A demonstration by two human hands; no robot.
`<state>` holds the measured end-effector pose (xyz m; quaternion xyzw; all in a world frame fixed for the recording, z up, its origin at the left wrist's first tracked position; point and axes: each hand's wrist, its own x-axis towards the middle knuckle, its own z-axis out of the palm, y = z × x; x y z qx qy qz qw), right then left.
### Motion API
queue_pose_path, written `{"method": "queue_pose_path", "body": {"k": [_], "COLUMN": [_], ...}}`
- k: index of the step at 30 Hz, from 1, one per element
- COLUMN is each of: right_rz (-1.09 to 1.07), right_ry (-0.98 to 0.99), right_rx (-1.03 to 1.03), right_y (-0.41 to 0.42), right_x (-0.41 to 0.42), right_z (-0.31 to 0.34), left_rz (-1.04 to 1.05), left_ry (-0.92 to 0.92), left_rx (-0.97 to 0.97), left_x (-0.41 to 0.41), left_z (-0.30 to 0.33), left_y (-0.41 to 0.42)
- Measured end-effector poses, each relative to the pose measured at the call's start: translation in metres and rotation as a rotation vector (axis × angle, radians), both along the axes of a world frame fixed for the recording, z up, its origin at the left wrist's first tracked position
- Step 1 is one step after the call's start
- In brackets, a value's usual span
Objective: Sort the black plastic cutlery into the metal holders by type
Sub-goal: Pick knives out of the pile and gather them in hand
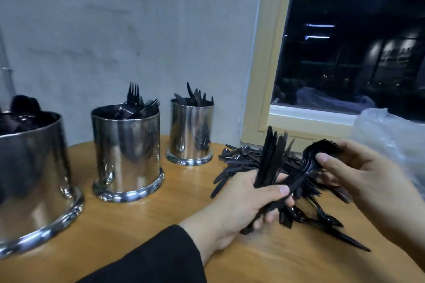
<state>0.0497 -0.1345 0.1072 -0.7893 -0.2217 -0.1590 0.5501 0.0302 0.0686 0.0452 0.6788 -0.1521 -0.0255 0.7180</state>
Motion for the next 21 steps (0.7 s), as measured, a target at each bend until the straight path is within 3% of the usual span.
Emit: {"method": "queue_pose_path", "body": {"k": [10, 15, 21], "right_rz": [0.251, 0.29, 0.307], "right_ry": [-0.034, -0.2, -0.361], "right_rx": [0.096, 0.129, 0.166], "right_y": [0.102, 0.144, 0.197], "right_x": [0.032, 0.04, 0.047], "right_z": [0.035, 0.07, 0.112], "left_rz": [0.343, 0.732, 0.978], "left_ry": [-0.167, -0.272, -0.342], "left_rx": [-0.063, -0.044, -0.362], "left_x": [-0.019, -0.028, -0.041], "left_z": [0.027, 0.04, 0.046], "left_y": [0.073, 0.112, 0.158]}}
